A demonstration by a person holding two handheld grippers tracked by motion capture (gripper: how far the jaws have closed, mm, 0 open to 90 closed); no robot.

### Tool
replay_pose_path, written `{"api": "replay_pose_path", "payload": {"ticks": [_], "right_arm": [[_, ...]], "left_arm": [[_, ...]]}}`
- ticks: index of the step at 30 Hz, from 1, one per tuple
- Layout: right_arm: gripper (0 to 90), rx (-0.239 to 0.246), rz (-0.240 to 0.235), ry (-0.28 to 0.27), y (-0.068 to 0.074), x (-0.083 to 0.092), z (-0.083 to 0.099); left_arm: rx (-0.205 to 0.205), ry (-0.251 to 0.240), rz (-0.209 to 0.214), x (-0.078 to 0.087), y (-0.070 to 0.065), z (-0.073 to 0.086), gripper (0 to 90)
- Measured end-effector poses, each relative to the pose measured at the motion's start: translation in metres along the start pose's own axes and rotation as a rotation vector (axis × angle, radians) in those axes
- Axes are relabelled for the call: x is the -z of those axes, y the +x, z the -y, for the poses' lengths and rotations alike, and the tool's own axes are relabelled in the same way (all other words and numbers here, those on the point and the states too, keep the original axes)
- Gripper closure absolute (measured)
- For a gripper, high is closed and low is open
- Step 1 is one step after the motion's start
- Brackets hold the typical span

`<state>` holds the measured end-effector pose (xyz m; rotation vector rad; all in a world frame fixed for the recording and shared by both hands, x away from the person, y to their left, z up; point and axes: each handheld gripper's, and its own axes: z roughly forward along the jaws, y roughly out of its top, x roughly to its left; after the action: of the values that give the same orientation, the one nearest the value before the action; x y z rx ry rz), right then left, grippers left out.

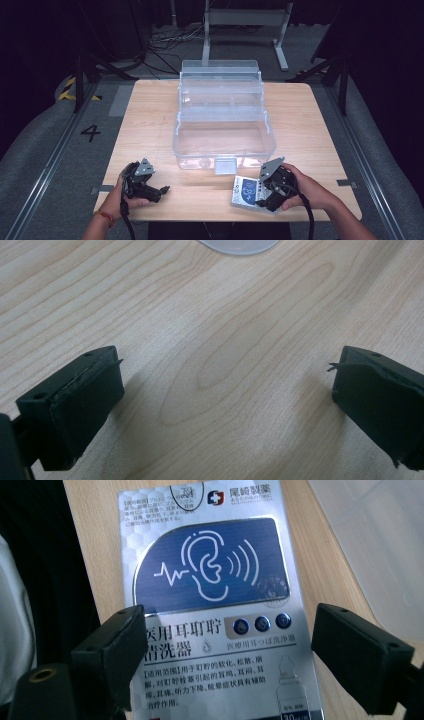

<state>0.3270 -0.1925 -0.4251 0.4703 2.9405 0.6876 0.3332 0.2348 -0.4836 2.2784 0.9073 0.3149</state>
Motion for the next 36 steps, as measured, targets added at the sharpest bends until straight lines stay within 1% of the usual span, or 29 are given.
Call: {"api": "replay_pose_path", "payload": {"ticks": [5,6,7,9,10,12,13,15,18,19,20,21,22,23,25,26,28,29,30,32,33,34,35,36], "right_arm": [[13.0,0.014,-0.015,0.032,0.002,-0.003,-0.009],[12.6,0.022,-0.016,0.040,0.003,-0.004,-0.011],[12.0,0.033,-0.027,0.045,0.003,-0.005,-0.013],[9.8,0.035,-0.027,0.055,0.005,-0.007,-0.016],[8.7,0.052,-0.023,0.062,0.006,-0.009,-0.017],[8.0,0.086,0.002,0.094,0.009,-0.010,-0.020],[7.8,0.084,0.009,0.102,0.011,-0.011,-0.021],[6.8,0.087,-0.001,0.116,0.010,-0.011,-0.023],[6.5,0.061,0.018,0.115,0.007,-0.011,-0.022],[4.9,0.045,0.034,0.114,0.007,-0.012,-0.020],[3.8,0.029,0.030,0.120,0.006,-0.013,-0.019],[3.2,0.027,0.020,0.148,0.004,-0.016,-0.018],[2.6,0.010,0.011,0.173,0.003,-0.021,-0.016],[2.5,0.011,0.004,0.200,0.002,-0.025,-0.015],[2.3,0.013,-0.006,0.207,0.000,-0.032,-0.012],[2.3,0.000,-0.009,0.213,0.000,-0.034,-0.013],[2.6,-0.003,-0.014,0.206,0.000,-0.036,-0.013],[2.9,0.007,-0.008,0.204,-0.001,-0.036,-0.014],[3.1,0.006,-0.009,0.203,0.000,-0.036,-0.014],[3.7,0.023,-0.011,0.194,-0.002,-0.036,-0.013],[4.0,0.012,-0.021,0.184,-0.001,-0.035,-0.013],[4.2,0.019,-0.009,0.188,-0.002,-0.034,-0.013],[4.3,0.003,-0.006,0.176,-0.002,-0.033,-0.011],[4.3,0.015,0.001,0.175,-0.003,-0.032,-0.010]], "left_arm": [[-0.001,0.000,-0.001,0.000,0.000,0.000,0.5],[0.000,0.000,0.000,0.000,0.000,0.000,0.5],[-0.001,0.000,-0.001,0.000,0.000,0.000,0.5],[-0.001,0.000,-0.001,0.000,0.000,0.000,0.5],[0.000,0.000,0.001,0.000,0.000,0.000,0.5],[0.000,0.000,0.000,0.000,0.000,0.000,0.5],[0.000,0.000,0.001,0.000,0.000,0.000,0.5],[-0.001,0.000,-0.001,0.000,0.000,0.000,0.5],[-0.001,0.000,0.000,0.000,0.000,0.000,0.5],[-0.002,0.002,0.000,0.000,0.000,0.000,0.4],[-0.002,0.001,0.001,0.000,0.000,0.000,0.4],[-0.002,0.001,0.002,0.000,0.000,0.000,0.4],[-0.001,0.002,0.003,0.000,0.000,0.000,0.3],[-0.002,0.002,0.002,0.000,0.000,0.000,0.3],[-0.001,0.001,0.004,0.000,0.000,0.000,0.3],[-0.001,0.001,0.003,0.000,0.000,0.000,0.3],[-0.001,0.002,0.003,0.000,0.000,0.000,0.3],[-0.003,0.001,0.003,0.000,0.001,0.000,0.3],[-0.003,0.001,0.003,0.000,0.001,0.000,0.3],[-0.004,0.005,0.001,0.000,0.001,-0.001,0.4],[-0.007,0.010,0.001,0.000,0.001,-0.001,0.7],[-0.002,0.018,-0.001,0.001,0.000,-0.002,0.7],[-0.001,0.030,-0.002,0.001,0.000,-0.003,0.9],[-0.001,0.047,-0.009,0.002,-0.001,-0.005,1.8]]}}
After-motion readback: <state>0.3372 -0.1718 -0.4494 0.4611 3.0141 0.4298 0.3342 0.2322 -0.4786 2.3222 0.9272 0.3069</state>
